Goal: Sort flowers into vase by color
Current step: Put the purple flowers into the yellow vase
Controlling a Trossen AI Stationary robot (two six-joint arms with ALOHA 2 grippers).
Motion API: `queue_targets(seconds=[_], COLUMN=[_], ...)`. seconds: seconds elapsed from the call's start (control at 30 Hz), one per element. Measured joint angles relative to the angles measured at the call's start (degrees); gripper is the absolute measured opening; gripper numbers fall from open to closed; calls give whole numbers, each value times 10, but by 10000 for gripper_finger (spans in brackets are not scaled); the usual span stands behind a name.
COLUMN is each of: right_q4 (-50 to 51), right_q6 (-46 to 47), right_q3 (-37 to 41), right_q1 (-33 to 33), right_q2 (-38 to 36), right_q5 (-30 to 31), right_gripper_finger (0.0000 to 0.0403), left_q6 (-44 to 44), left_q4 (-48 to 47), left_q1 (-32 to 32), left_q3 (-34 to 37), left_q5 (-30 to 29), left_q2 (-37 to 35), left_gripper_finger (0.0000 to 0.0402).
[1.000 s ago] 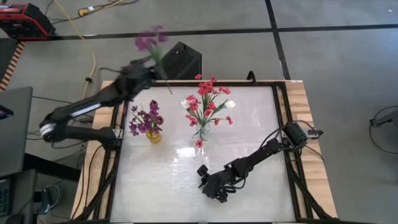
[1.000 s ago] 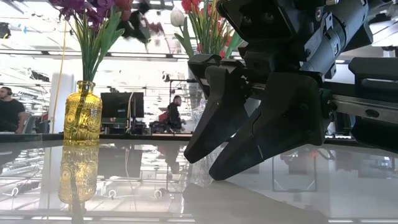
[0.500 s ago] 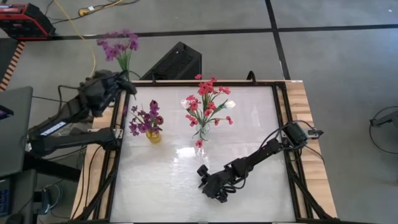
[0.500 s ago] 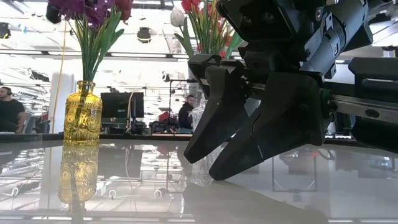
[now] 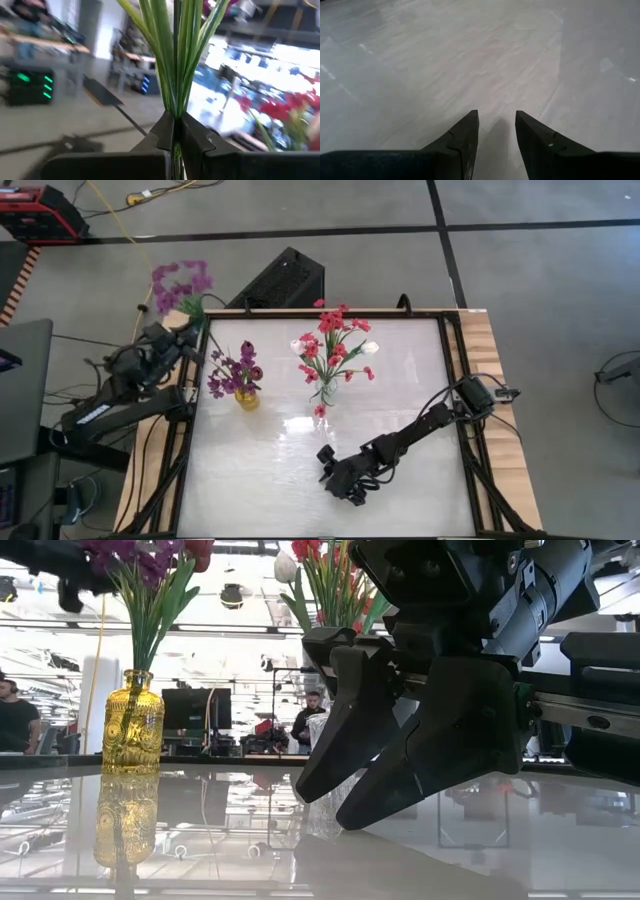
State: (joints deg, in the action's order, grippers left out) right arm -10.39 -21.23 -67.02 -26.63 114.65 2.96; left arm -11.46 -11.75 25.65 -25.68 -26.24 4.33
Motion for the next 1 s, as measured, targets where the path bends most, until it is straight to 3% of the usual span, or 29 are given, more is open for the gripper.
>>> queue_targets(seconds=[0.27, 1.0], right_q4=[0, 0], right_q6=[0, 0], right_q3=[0, 0], right_q1=[0, 0], right_q2=[0, 0], right_q5=[0, 0], right_gripper_finger=[159, 159], left_q6=[-86, -160], left_q4=[-3, 1], left_q1=[0, 0], left_q3=[54, 53], left_q5=[94, 235], left_q2=[-14, -14], left_gripper_finger=[0, 0])
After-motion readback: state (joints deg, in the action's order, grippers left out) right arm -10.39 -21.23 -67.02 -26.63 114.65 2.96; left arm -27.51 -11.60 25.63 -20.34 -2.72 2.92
